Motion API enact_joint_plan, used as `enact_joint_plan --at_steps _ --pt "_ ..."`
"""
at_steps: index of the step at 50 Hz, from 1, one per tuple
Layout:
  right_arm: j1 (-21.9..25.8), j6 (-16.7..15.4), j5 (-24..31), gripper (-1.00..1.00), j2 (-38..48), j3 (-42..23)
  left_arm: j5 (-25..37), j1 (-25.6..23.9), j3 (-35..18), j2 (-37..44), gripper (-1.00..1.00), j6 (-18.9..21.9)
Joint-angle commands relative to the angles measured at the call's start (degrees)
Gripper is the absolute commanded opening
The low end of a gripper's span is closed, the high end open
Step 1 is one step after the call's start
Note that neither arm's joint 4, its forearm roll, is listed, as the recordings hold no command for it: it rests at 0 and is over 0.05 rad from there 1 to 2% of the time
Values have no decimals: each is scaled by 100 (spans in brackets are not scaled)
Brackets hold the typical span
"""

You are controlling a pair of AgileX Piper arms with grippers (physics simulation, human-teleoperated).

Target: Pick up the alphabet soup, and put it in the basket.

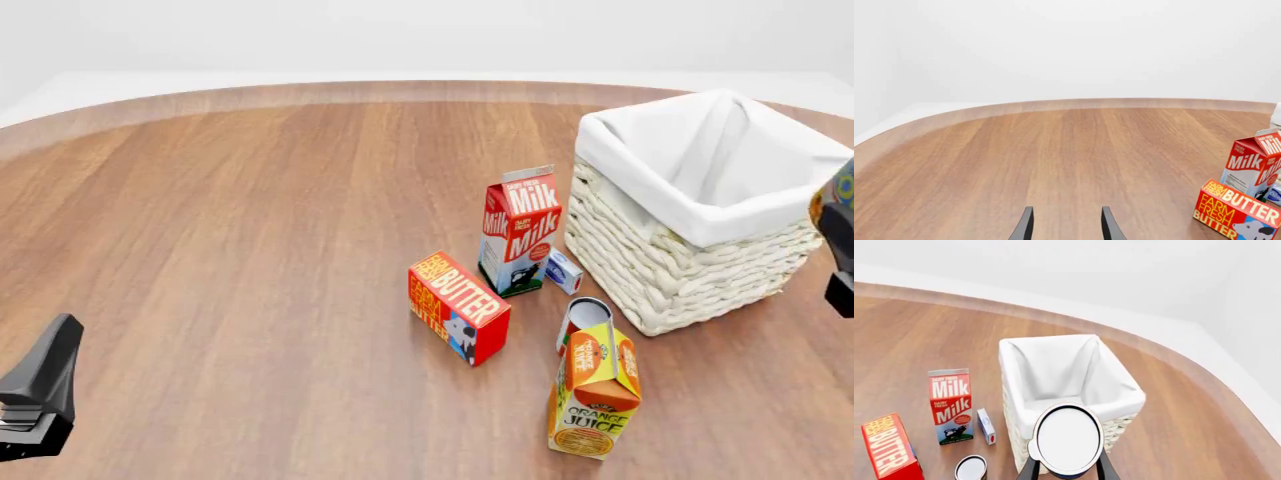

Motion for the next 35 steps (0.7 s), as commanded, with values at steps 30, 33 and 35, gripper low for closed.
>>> enact_joint_plan --at_steps 30,33,35 --pt "-100 46 281 -100 828 -1513 0 0 0 0 100 0" --pt "-47 34 259 -100 954 -1600 0 0 0 0 100 0" --pt "-41 21 250 -100 1002 -1640 0 0 0 0 100 0"
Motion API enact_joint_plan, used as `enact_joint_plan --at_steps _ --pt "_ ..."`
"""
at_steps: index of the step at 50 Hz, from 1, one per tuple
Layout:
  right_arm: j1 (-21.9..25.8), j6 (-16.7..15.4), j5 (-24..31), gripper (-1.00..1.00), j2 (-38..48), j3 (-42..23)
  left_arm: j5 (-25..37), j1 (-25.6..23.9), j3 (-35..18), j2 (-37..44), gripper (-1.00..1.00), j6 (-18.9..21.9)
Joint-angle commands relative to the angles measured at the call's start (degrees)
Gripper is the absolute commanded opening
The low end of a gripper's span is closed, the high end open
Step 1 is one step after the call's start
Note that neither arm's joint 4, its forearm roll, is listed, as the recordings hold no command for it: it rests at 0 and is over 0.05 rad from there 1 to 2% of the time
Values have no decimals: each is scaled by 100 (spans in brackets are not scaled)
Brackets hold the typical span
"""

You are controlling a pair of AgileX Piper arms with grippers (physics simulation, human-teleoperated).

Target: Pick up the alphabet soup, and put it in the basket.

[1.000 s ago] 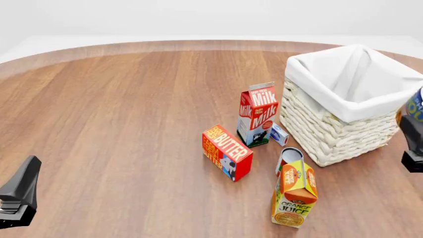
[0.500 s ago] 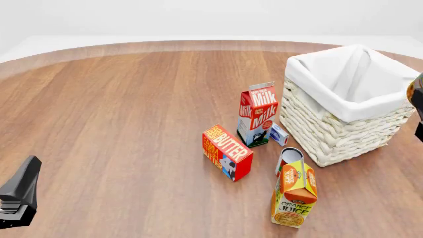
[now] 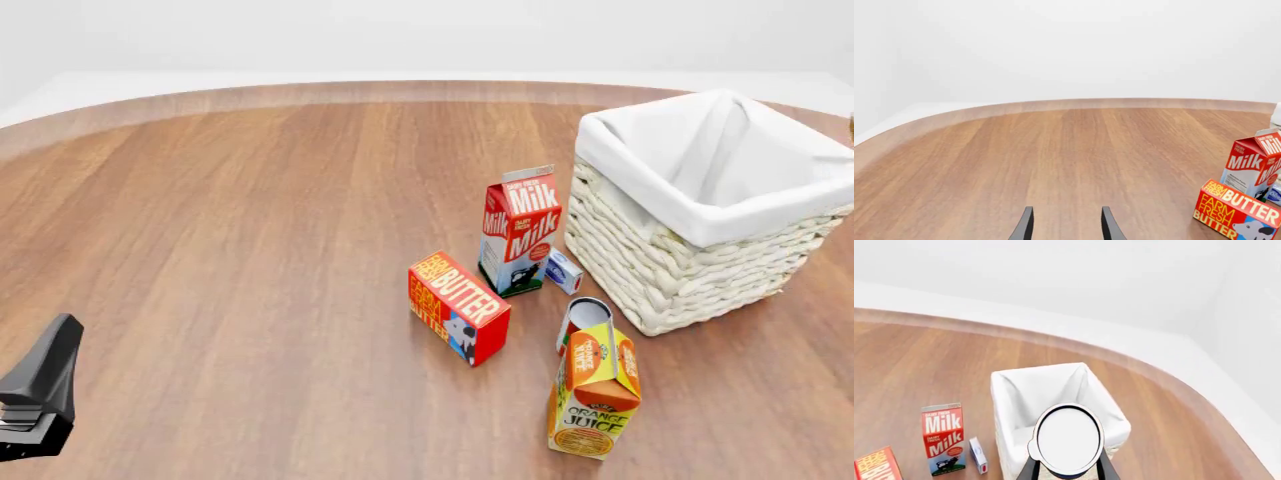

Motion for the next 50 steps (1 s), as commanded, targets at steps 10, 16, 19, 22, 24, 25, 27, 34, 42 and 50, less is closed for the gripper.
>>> enact_joint_plan --at_steps 10,16,19,22,24,25,27,34,42,50 --pt "31 -13 -83 -100 575 -599 0 0 0 0 100 0" --pt "96 -71 -179 -100 812 -695 0 0 0 0 100 0" --pt "125 -22 -188 -100 907 -767 0 0 0 0 100 0" --pt "180 -46 -179 -100 1023 -832 0 0 0 0 100 0" --pt "202 -69 -156 -100 1057 -903 0 0 0 0 100 0" --pt "208 -39 -130 -100 1084 -956 0 0 0 0 100 0" --pt "201 -39 -121 -100 1131 -999 0 0 0 0 100 0" --pt "264 -99 -90 -100 1385 -1212 0 0 0 0 100 0" --pt "344 10 -84 -100 1595 -1392 0 0 0 0 100 0" --pt "367 181 -43 -100 1722 -1541 0 0 0 0 100 0"
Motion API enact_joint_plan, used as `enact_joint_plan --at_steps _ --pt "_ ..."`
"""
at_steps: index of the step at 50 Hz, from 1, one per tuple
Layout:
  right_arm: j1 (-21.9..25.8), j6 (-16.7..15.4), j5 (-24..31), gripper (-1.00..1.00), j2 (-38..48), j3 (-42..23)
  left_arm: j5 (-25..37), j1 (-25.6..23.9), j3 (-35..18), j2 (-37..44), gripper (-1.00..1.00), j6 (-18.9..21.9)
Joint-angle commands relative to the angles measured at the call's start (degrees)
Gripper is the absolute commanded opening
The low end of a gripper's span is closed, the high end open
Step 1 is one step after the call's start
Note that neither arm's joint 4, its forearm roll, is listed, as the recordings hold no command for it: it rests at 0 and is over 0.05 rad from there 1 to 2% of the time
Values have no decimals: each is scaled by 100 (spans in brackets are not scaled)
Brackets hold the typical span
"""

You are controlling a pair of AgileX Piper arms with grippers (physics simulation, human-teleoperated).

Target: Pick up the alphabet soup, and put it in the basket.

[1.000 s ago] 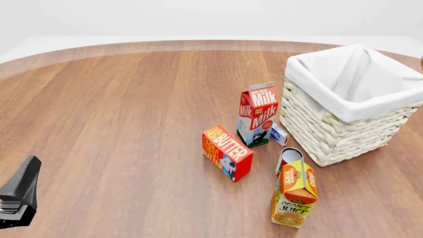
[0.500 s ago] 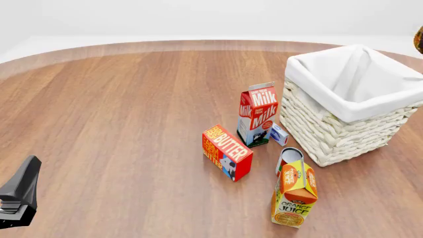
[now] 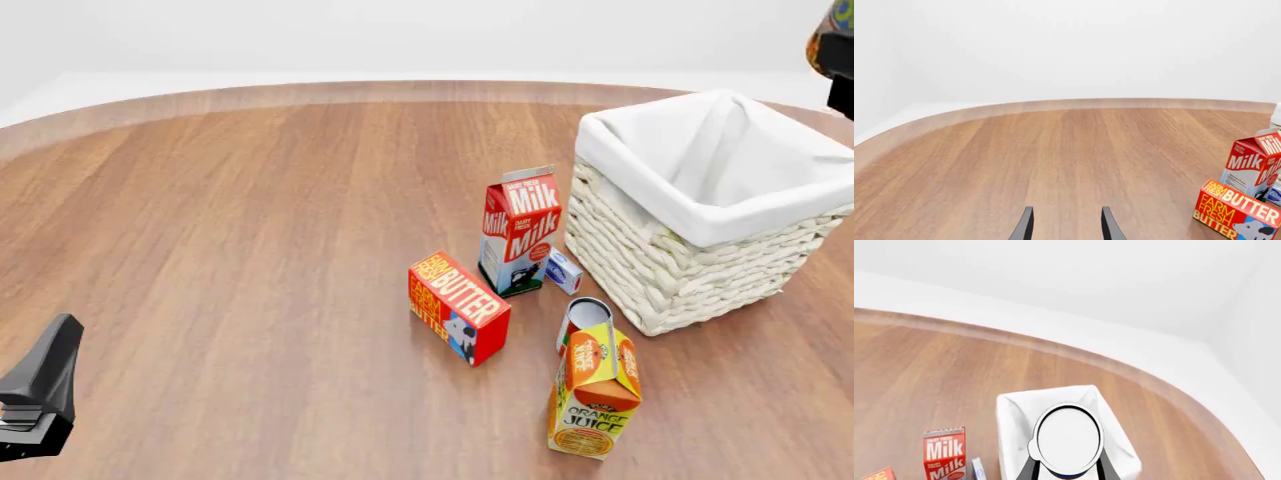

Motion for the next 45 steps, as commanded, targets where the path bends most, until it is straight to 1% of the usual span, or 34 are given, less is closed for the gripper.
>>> enact_joint_plan --at_steps 1,9,10,12,13,14,15,17,18,20,21,26,27,32,34,45 --pt "69 341 12 -100 246 -283 0 0 0 0 100 0" --pt "132 558 51 -100 374 -366 0 0 0 0 100 0" --pt "158 690 90 -100 391 -408 0 0 0 0 100 0" --pt "155 658 105 -100 409 -418 0 0 0 0 100 0" --pt "162 827 126 -100 423 -448 0 0 0 0 100 0" --pt "162 828 127 -100 423 -449 0 0 0 0 100 0" --pt "139 746 145 -100 446 -448 0 0 0 0 100 0" --pt "124 765 158 -100 453 -470 0 0 0 0 100 0" --pt "105 690 172 -100 476 -474 0 0 0 0 100 0" --pt "111 758 198 -100 501 -512 0 0 0 0 100 0" --pt "99 702 216 -100 541 -526 0 0 0 0 100 0" --pt "87 725 350 -100 687 -745 0 0 0 0 100 0" --pt "71 681 371 -100 723 -774 0 0 0 0 100 0" --pt "52 682 465 -100 850 -933 0 0 0 0 100 0" --pt "23 624 502 -100 897 -988 0 0 0 0 100 0" --pt "4 542 705 -100 1189 -1312 0 0 0 0 100 0"
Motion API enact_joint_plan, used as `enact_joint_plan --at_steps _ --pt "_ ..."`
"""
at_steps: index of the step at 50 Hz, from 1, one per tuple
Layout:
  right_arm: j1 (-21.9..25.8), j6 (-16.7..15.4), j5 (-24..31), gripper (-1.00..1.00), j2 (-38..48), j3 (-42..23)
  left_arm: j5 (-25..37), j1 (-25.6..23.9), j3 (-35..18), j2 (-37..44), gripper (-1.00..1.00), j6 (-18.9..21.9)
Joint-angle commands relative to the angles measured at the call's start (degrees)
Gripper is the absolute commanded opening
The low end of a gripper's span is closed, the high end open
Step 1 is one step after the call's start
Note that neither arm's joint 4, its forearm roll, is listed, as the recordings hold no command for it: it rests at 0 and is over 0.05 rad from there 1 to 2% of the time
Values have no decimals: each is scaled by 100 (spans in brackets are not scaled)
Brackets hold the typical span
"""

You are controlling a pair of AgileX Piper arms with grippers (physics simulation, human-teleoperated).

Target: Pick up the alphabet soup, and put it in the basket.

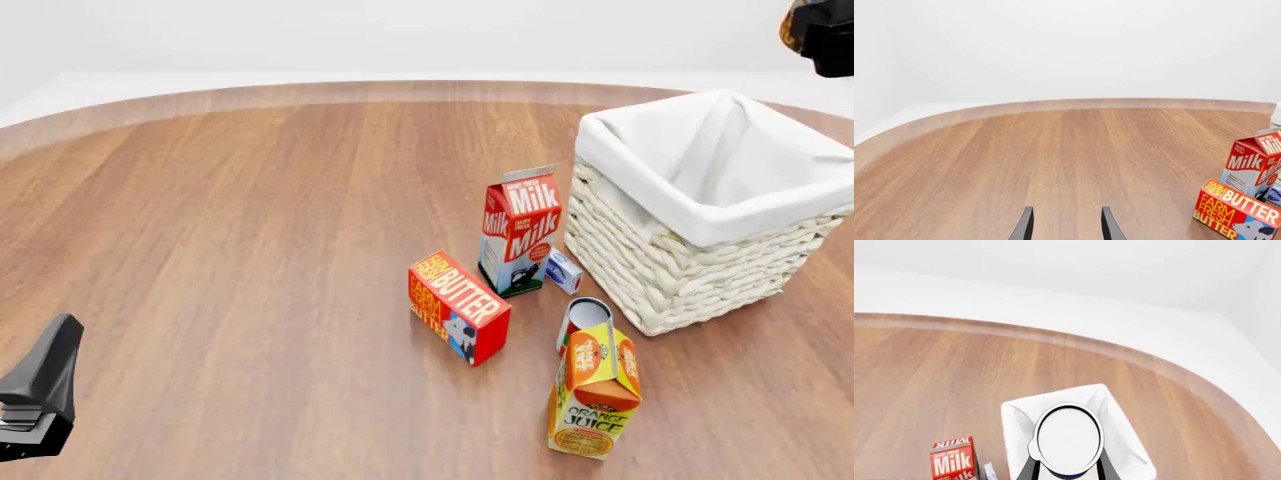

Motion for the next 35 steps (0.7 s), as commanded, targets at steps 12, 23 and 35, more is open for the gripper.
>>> enact_joint_plan --at_steps 12,23,35 --pt "-69 -11 406 -100 564 -646 0 0 0 0 100 0" --pt "-96 -67 611 -100 917 -1034 0 0 0 0 100 0" --pt "-107 -94 790 -100 1285 -1344 0 0 0 0 100 0"
